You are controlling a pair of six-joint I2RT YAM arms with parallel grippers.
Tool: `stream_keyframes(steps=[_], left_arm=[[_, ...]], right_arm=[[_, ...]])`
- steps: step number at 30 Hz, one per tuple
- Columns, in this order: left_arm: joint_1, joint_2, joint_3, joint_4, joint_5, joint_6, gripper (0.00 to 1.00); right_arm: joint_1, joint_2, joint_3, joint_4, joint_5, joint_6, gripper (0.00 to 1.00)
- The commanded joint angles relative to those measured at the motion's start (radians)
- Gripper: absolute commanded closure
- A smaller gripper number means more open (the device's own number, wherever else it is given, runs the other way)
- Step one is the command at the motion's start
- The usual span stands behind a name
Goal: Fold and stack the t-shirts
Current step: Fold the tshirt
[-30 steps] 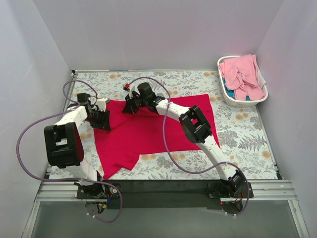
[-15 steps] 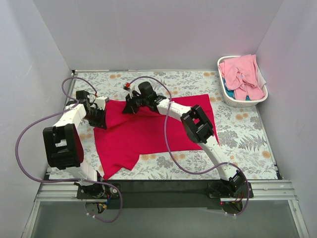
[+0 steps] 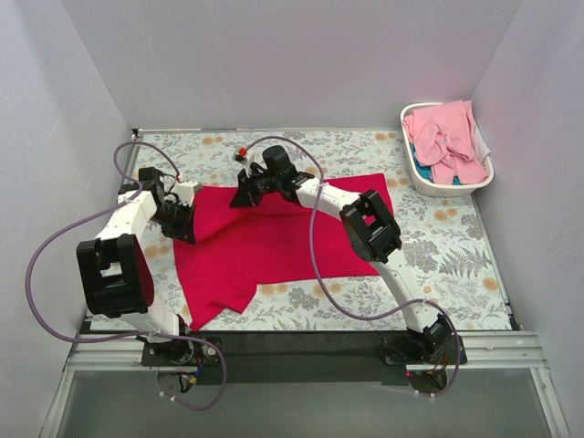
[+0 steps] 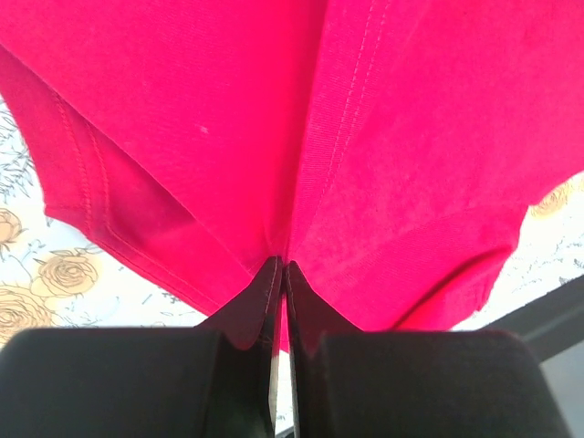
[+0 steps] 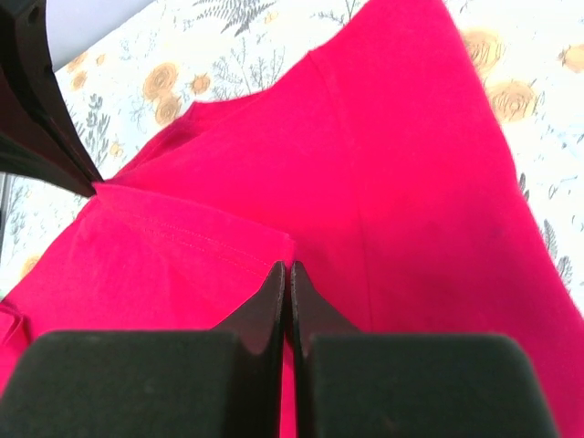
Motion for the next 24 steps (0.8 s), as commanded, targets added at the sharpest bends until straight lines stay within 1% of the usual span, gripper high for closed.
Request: stream_keyframes(steps=[1, 6, 10, 11, 12, 14, 16, 19, 20, 21, 23, 24], left_arm=[[0.003, -0.062, 0.028, -0.051, 0.014, 0.018, 1.00], [0.003, -0.065, 0.015, -0.060, 0.002, 0.026, 1.00], [0.003, -0.052, -0.005, -0.050, -0.003, 0.032, 1.00], [0.004, -0.052, -0.009, -0.051, -0.002, 0.035, 0.97], [0.003, -0.047, -0.006, -0.057, 0.012, 0.039, 0.90], [0.004, -0.044, 0.012, -0.077, 0.035, 0.046, 0.81], [0.004, -0.039, 0.057, -0.096, 0.078, 0.056, 0.75], [0.004, -0.015, 0.132, -0.119, 0.120, 0.052, 0.72], [0.004, -0.004, 0.155, -0.119, 0.127, 0.044, 0.71], [0.004, 0.011, 0.175, -0.113, 0.129, 0.036, 0.71], [0.003, 0.054, 0.225, -0.073, 0.135, -0.012, 0.70], [0.006, 0.066, 0.238, -0.050, 0.127, -0.043, 0.70]], right_arm=[[-0.005, -0.081, -0.028, 0.032, -0.052, -0.001, 0.99], [-0.005, -0.091, -0.065, 0.030, -0.067, -0.002, 0.99], [-0.002, -0.090, -0.082, 0.030, -0.116, 0.005, 0.99], [-0.002, -0.094, -0.086, 0.029, -0.130, 0.007, 0.94], [-0.003, -0.097, -0.092, 0.029, -0.142, 0.007, 0.91], [-0.006, -0.129, -0.123, 0.029, -0.188, -0.007, 0.82], [-0.014, -0.163, -0.152, 0.029, -0.231, -0.024, 0.81], [-0.034, -0.240, -0.230, 0.018, -0.265, -0.068, 0.77], [-0.041, -0.278, -0.261, 0.007, -0.271, -0.079, 0.67], [-0.060, -0.295, -0.275, -0.011, -0.274, -0.110, 0.63], [-0.083, -0.337, -0.295, -0.054, -0.274, -0.131, 0.61], [-0.113, -0.346, -0.304, -0.086, -0.265, -0.139, 0.62]])
